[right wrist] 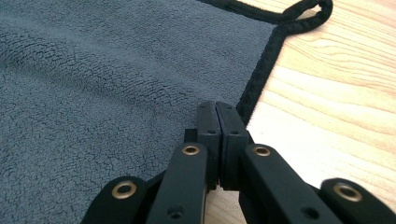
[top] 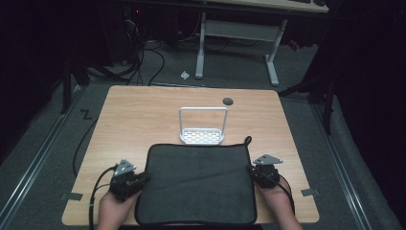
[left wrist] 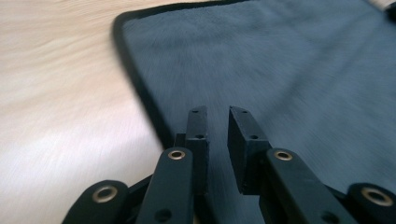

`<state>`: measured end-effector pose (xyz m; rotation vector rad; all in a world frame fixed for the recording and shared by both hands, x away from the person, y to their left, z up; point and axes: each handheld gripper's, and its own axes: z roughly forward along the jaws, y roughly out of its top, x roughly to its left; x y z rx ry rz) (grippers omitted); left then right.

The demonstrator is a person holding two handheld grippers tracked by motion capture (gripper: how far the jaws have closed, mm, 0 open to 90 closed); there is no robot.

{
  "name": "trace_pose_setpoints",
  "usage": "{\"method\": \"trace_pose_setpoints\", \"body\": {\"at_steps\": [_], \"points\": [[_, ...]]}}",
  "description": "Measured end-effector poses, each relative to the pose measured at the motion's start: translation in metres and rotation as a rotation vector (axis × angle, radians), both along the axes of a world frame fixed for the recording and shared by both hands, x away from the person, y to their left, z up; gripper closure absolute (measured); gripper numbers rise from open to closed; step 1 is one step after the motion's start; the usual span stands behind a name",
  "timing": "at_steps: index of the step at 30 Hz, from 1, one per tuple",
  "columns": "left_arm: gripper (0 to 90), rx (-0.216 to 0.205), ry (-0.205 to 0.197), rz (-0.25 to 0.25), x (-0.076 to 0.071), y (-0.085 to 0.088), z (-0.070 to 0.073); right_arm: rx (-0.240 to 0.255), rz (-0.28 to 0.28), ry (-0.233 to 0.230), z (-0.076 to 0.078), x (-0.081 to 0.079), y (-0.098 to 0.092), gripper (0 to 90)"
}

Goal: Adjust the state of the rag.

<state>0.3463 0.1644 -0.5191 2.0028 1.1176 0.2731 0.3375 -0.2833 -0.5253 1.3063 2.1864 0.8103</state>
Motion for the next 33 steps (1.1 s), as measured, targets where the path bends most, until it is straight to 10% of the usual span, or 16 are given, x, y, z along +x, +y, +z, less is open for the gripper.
{"method": "trace_pose_setpoints", "body": {"at_steps": [2, 6, 22, 33], "points": [[77.3, 0.077, 0.021, -0.004, 0.03, -0.016, -0.007, 0.001, 0.002, -0.001, 0.0, 0.001, -0.001, 90.0], [78.0, 0.06, 0.019, 0.001, 0.043, -0.022, -0.009, -0.003, -0.01, -0.002, 0.0, 0.002, -0.002, 90.0], [78.5, 0.001, -0.023, -0.126, 0.023, -0.09, -0.015, 0.009, -0.172, 0.003, 0.001, -0.002, -0.074, 90.0], [68.6, -0.02, -0.05, -0.066, 0.032, -0.076, -0.006, 0.034, -0.094, -0.077, 0.015, -0.013, -0.052, 74.0]]}}
